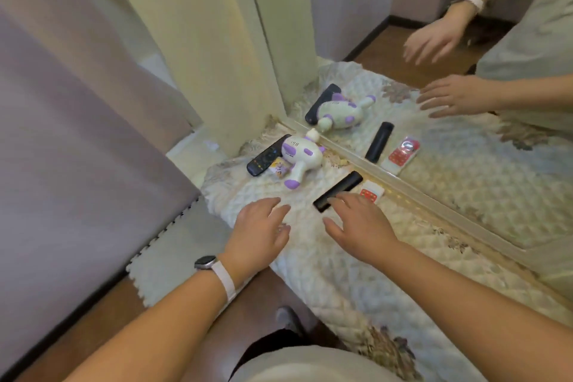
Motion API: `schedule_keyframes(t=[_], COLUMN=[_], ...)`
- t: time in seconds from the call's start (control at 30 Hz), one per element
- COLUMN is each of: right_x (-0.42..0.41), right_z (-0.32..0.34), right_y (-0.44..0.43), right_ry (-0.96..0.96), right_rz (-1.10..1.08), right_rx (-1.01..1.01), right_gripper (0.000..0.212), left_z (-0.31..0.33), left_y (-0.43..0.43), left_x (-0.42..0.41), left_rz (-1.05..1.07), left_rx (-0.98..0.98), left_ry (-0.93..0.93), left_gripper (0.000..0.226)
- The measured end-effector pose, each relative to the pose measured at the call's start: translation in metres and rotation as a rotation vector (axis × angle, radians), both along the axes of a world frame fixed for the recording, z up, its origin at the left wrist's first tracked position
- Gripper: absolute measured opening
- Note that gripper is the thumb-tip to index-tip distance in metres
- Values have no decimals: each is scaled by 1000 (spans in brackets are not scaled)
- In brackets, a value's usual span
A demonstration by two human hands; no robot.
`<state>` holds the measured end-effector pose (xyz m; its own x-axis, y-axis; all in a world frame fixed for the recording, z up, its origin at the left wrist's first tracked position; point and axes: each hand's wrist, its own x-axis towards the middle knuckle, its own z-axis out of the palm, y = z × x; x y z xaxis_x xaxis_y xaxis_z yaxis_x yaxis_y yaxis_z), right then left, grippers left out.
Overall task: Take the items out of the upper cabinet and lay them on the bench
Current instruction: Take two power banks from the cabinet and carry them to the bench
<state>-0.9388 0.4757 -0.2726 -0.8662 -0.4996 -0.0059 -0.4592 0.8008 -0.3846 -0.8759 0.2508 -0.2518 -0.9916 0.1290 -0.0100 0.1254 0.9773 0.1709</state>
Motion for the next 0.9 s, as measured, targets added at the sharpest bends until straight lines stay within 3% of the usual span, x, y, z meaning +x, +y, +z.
schedule_keyframes(t=[0.47,0.63,0.9], right_x=[104,179,332], right_z=[82,98,130], right_y=[-182,-252,-355], right_ry=[261,292,381], right_rz=[726,849,1055], right_rx=[-61,-62,-112], right_gripper=[49,49,47], left_z=[66,83,108], left_y=[-113,-152,-213], left_x=[203,298,481], left_rz=[490,633,877], left_rx=[-160,-183,-230], left_ry=[180,282,291], left_gripper=[42,40,42])
